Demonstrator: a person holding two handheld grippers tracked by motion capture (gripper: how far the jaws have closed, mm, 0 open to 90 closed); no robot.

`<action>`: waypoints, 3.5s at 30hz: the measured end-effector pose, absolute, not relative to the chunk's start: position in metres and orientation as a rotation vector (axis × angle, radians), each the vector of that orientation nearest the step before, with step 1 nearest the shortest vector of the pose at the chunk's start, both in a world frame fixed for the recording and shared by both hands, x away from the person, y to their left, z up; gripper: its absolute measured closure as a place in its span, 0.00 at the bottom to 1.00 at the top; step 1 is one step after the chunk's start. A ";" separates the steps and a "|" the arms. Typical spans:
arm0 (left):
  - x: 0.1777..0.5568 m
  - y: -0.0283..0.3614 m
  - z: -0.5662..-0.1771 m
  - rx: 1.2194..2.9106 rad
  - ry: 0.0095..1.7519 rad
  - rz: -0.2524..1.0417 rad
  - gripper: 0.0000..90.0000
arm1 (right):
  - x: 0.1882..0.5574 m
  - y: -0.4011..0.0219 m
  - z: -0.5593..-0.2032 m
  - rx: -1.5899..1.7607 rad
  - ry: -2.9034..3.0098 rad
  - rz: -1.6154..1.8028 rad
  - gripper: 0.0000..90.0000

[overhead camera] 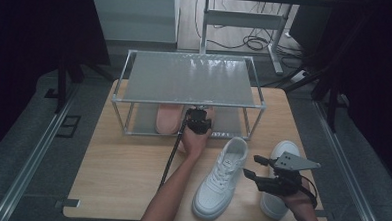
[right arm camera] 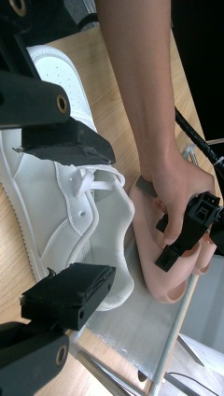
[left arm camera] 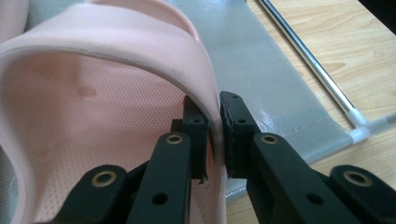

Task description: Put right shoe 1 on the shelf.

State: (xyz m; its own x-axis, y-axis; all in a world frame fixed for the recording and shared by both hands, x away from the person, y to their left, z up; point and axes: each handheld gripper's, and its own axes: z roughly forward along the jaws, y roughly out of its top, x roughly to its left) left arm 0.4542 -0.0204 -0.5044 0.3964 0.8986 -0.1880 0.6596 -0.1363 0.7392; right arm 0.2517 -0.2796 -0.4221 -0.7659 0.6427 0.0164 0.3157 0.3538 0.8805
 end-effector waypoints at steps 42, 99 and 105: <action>0.364 0.053 -0.480 2.028 1.036 0.237 0.76 | 0.251 -0.278 -0.424 0.848 2.294 1.362 0.44; 0.392 0.037 -0.501 2.319 0.853 0.153 1.00 | 0.252 -0.276 -0.427 0.850 2.305 1.354 0.44; 0.405 0.037 -0.502 2.311 0.875 0.139 1.00 | 0.252 -0.276 -0.426 0.848 2.305 1.352 0.44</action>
State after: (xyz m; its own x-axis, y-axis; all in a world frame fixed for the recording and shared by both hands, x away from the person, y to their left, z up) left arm 0.4053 0.0368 -0.5020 0.7713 0.6240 -0.1251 0.5545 -0.5625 0.6132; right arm 0.2520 -0.2763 -0.4262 -0.7656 0.6433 0.0110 0.3234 0.3700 0.8709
